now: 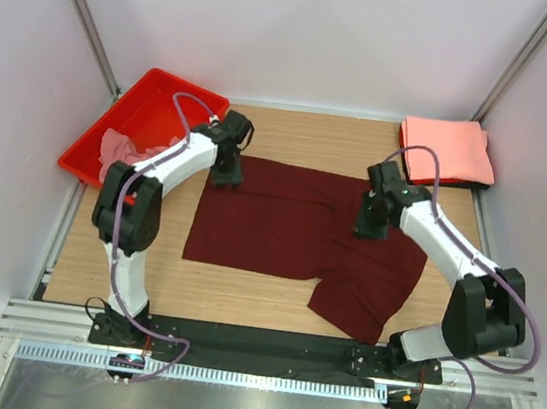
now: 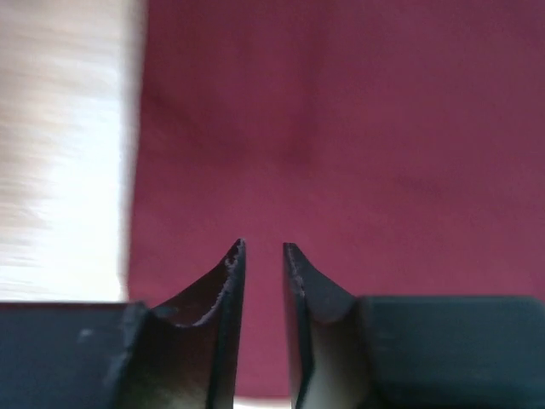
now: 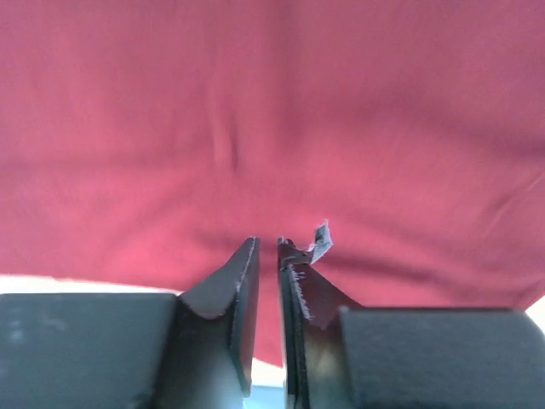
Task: Fold and stack the t-shirts
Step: Fold the tshirt
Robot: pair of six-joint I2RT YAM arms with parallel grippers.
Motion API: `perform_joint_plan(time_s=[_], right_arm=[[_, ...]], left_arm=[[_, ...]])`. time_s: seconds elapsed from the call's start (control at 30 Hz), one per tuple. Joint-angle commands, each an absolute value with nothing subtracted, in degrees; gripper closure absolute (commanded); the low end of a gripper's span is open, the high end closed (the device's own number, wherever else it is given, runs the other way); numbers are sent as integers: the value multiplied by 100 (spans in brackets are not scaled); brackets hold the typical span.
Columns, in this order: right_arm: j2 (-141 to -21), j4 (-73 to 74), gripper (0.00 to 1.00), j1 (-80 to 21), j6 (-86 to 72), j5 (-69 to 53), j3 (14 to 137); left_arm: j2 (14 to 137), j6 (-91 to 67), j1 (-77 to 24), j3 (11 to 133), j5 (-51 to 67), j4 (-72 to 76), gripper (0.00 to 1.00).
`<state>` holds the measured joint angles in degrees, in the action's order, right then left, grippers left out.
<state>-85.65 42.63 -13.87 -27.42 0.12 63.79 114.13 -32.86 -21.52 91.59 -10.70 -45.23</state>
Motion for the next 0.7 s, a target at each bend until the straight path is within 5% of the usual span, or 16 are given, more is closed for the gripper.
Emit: perform_joint_plan(time_s=[0.0,0.3,0.53,0.67], right_arm=[[-7850,4939,77,-2274,-2979,456,5725],[-5969,5414,59,-4944,-4382,1151,4422],[-6187,5379,53,-6449,-6377,1976,3859],[-6415,5195,53,-6504,-6548,2215,3613]], left_arm=[[10110,-3506,-2592,8513,-398,-4299,74],[8930,-3928,-2532,6680,983,-3428,63],[8307,-4149,-2277,6179,1451,-3190,60],[7832,-4087,-2040,5916,1397,-3296,58]])
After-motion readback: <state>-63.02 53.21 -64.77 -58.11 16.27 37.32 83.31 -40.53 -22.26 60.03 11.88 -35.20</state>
